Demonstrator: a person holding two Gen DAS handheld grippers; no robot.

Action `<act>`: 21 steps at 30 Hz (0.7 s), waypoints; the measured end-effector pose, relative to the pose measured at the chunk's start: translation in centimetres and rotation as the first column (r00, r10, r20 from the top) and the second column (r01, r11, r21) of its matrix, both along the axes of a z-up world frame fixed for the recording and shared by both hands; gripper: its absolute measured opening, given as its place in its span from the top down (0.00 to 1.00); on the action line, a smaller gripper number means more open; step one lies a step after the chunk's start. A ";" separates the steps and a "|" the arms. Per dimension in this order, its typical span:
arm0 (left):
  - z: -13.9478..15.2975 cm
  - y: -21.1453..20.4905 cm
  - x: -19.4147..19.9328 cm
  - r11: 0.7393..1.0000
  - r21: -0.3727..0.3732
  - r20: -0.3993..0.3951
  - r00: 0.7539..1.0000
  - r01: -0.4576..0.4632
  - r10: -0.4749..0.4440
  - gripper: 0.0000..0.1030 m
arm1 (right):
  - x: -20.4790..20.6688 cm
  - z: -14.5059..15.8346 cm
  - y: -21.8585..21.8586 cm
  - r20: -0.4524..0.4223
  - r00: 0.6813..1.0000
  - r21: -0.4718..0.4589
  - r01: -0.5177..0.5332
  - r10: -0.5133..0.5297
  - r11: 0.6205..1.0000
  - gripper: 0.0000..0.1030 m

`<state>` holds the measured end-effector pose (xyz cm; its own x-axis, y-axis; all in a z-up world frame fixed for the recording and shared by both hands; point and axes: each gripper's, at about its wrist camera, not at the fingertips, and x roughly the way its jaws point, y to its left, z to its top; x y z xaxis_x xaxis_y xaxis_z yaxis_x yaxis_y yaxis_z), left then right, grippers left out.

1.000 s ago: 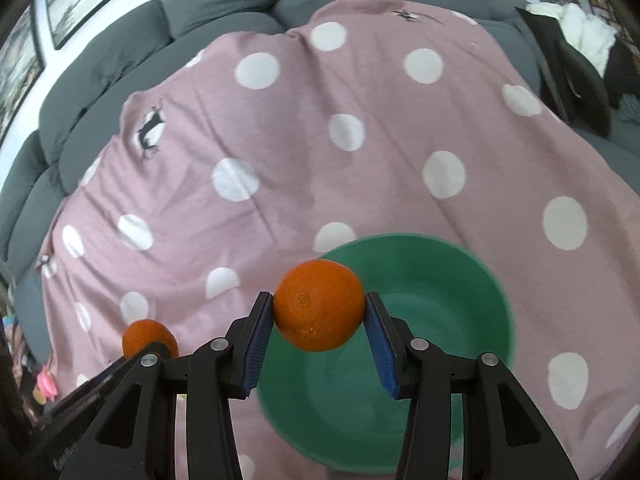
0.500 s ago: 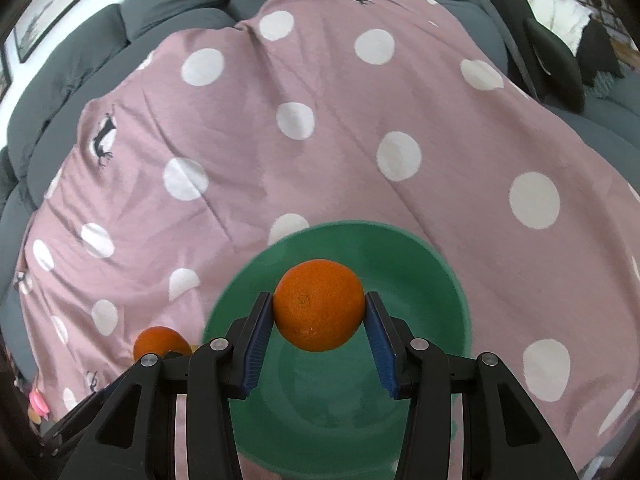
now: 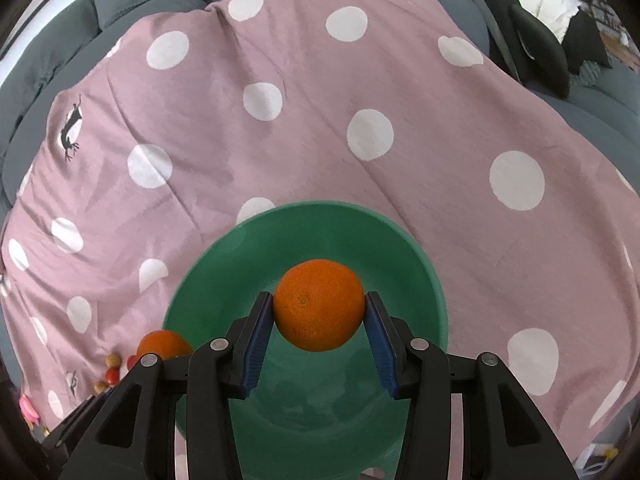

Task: Organize fruits
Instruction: 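Carry the orange with the right tool over the green bowl, then open the right tool to drop the orange into the bowl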

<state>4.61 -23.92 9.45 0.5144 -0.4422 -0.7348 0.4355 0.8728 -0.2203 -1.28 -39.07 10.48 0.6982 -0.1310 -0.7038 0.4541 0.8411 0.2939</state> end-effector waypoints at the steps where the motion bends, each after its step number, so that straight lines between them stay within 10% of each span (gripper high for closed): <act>1: -0.1 -0.1 0.0 1.000 0.004 -0.001 1.000 0.001 -0.001 0.65 | 0.1 0.0 0.0 -0.006 1.000 0.001 0.000 0.000 1.000 0.53; 21: -1.2 -1.3 -0.1 0.999 0.045 -0.005 1.000 0.031 -0.031 0.65 | 0.9 -0.7 0.3 -0.092 0.996 -0.061 0.011 -0.017 0.998 0.53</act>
<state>4.50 -25.22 8.30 0.4976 -0.4242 -0.7566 0.4615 0.8680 -0.1832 -0.34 -38.78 9.81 0.6286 -0.1846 -0.7555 0.4887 0.8494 0.1990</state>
